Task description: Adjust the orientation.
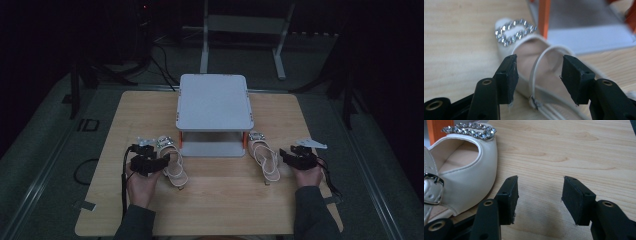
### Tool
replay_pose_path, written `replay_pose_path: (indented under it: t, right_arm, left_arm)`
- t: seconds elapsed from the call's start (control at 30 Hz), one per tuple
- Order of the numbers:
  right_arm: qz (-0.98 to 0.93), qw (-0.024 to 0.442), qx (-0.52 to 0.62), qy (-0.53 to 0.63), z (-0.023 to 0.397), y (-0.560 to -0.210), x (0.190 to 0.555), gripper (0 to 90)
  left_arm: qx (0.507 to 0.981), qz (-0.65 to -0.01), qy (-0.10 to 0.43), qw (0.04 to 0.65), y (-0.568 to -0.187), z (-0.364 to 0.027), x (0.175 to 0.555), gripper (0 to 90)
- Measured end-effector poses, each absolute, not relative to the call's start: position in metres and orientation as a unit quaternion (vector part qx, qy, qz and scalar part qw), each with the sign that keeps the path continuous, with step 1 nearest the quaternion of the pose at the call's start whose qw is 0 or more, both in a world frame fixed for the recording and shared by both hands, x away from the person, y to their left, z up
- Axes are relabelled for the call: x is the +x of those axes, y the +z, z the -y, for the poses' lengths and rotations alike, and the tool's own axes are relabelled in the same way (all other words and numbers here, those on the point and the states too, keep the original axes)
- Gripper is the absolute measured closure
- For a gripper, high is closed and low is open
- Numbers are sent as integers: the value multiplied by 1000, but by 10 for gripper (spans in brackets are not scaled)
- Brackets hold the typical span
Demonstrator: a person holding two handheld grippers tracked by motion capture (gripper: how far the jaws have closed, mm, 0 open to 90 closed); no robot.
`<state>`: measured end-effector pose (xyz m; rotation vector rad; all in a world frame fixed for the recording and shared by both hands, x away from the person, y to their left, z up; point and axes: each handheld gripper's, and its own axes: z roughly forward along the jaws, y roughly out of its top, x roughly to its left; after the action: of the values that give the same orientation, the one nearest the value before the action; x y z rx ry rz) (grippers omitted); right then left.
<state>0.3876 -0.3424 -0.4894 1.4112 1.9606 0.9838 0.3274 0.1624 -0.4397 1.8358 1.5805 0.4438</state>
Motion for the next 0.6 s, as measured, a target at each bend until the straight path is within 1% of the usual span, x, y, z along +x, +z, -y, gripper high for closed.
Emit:
replay_pose_path:
  t: [0.07,0.13,0.17,0.2,0.23,0.33,0.4,0.47,0.53,0.6]
  right_arm:
    - [-723,265,522,366,343,-489,387,464]
    - [-723,264,523,367,344,-489,387,464]
    - [-722,264,523,367,344,-489,387,464]
    - [-722,264,525,366,345,-489,387,464]
    - [-722,264,525,366,345,-489,387,464]
    - [-724,264,523,365,344,-490,387,464]
    - [-724,265,522,364,344,-490,387,464]
    - [-724,265,522,364,344,-490,387,464]
    - [-723,265,523,365,344,-490,387,463]
    - [-724,265,523,364,344,-490,387,463]
  left_arm:
    - [701,-616,160,323,-444,-165,328,484]
    - [695,-624,147,327,-445,-170,328,500]
    - [690,-632,144,322,-445,-171,328,518]
    - [688,-638,136,318,-444,-173,329,556]
    - [686,-640,126,322,-445,-174,329,556]
    - [690,-643,105,316,-448,-175,331,636]
    - [695,-643,87,311,-453,-173,333,640]
    - [692,-645,88,311,-453,-174,333,654]
    - [693,-642,81,317,-453,-178,334,708]
    - [694,-642,84,316,-453,-180,333,793]
